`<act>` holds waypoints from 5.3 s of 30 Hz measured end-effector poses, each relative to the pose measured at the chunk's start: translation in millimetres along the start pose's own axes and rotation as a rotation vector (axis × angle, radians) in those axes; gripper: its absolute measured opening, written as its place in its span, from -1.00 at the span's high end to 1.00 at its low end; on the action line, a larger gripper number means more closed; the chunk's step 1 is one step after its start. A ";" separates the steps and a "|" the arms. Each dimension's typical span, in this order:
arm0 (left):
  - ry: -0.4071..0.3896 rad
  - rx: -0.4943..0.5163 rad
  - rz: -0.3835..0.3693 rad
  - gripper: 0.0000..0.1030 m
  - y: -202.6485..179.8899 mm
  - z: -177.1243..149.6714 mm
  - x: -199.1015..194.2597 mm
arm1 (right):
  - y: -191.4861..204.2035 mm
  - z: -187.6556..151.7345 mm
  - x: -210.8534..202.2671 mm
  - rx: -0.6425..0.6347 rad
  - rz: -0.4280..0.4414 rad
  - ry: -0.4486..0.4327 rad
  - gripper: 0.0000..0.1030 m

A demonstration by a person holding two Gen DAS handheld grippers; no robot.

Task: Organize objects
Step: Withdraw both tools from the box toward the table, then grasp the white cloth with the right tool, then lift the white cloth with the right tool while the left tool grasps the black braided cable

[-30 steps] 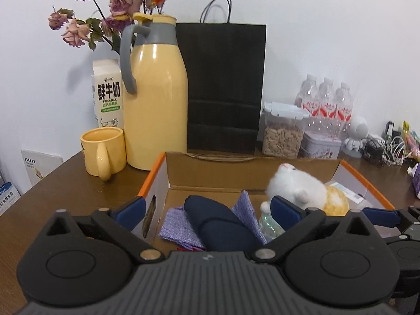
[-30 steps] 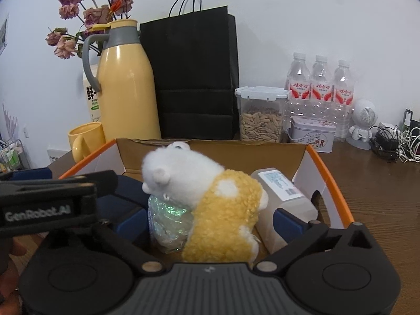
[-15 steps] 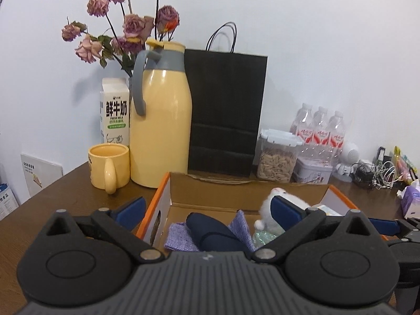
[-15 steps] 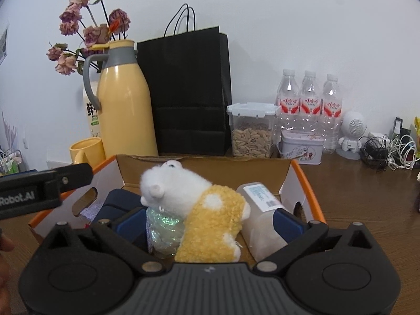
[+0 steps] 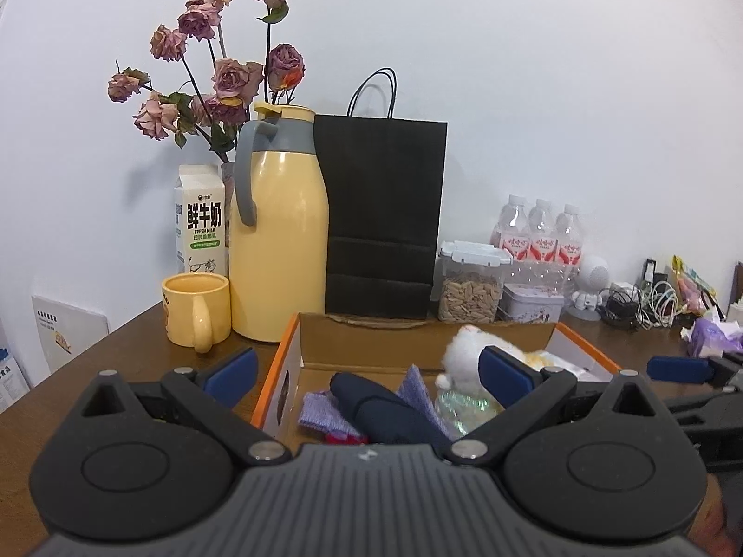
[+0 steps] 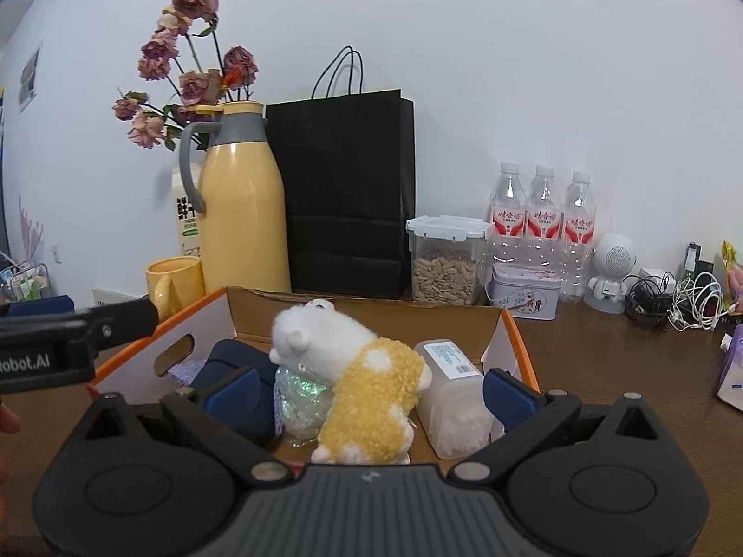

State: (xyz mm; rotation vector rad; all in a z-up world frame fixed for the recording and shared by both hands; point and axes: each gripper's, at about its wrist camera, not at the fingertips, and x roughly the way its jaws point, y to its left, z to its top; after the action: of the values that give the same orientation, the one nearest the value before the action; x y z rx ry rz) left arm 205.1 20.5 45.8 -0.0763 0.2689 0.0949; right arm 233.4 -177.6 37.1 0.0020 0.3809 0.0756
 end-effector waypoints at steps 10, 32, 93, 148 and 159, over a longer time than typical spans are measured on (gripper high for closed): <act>0.015 0.007 0.015 -1.00 7.7 -8.9 -20.3 | -0.8 -12.0 -24.5 -0.019 -0.005 -0.004 -1.00; 0.074 0.040 0.038 -1.00 25.8 -24.5 -74.5 | 3.6 -52.1 -84.9 -0.024 -0.004 0.090 -1.00; 0.202 0.017 0.067 -1.00 54.7 -58.6 -109.8 | 13.5 -98.2 -94.0 0.098 0.262 0.205 0.24; 0.500 0.236 -0.074 -1.00 -0.7 -74.6 12.2 | -40.5 -62.2 -87.0 0.178 0.170 -0.005 0.89; 0.467 0.198 -0.060 -0.81 1.0 -74.7 4.2 | -38.9 -61.8 -89.6 0.173 0.164 -0.009 0.89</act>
State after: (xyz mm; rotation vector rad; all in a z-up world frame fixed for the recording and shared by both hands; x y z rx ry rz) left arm 189.5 15.3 -27.1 0.0922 0.7405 -0.0115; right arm 130.4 -223.8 12.3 0.2044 0.3768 0.2040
